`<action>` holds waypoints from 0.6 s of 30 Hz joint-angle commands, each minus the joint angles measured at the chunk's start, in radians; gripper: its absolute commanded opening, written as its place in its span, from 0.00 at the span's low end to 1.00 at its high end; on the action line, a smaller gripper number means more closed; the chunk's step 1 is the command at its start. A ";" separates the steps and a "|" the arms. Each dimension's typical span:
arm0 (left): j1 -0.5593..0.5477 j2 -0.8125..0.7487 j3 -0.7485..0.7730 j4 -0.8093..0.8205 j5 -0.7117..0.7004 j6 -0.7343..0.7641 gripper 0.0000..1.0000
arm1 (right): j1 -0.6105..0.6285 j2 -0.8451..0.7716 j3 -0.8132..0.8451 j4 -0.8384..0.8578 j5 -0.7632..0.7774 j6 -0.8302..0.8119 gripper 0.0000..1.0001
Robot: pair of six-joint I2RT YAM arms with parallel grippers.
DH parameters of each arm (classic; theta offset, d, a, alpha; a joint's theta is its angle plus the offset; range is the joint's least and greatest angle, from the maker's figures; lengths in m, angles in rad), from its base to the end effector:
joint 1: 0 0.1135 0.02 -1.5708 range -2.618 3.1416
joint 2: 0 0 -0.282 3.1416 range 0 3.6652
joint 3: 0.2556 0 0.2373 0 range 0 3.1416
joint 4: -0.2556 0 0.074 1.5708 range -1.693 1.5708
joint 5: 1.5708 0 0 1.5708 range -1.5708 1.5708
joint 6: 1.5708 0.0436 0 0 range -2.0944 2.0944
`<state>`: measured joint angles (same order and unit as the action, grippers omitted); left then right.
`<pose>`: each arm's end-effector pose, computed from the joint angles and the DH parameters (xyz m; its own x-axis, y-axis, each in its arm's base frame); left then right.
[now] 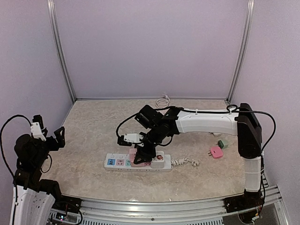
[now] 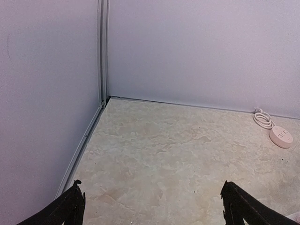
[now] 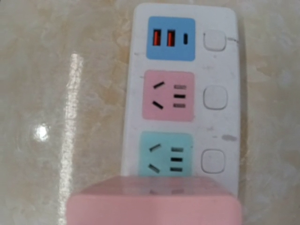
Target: Insert the plug
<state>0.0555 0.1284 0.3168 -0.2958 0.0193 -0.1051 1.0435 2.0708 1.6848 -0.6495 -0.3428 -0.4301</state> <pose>0.0715 0.0031 0.2389 -0.1026 -0.1107 -0.9885 -0.0473 0.9932 -0.1063 0.2134 0.3955 0.2312 -0.0181 -0.8114 -0.5842 -0.9986 -0.0138 0.0501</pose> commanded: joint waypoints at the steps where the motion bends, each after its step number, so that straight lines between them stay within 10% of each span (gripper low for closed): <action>1: 0.008 -0.004 -0.010 0.017 0.008 -0.001 0.99 | 0.019 -0.002 0.001 -0.067 0.024 -0.007 0.00; 18: 0.009 -0.006 -0.012 0.018 0.011 -0.001 0.99 | 0.023 -0.024 0.028 -0.143 0.093 0.017 0.00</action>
<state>0.0555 0.1280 0.3168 -0.2951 0.0193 -0.1051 1.0595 2.0697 1.6943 -0.6746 -0.2893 -0.4301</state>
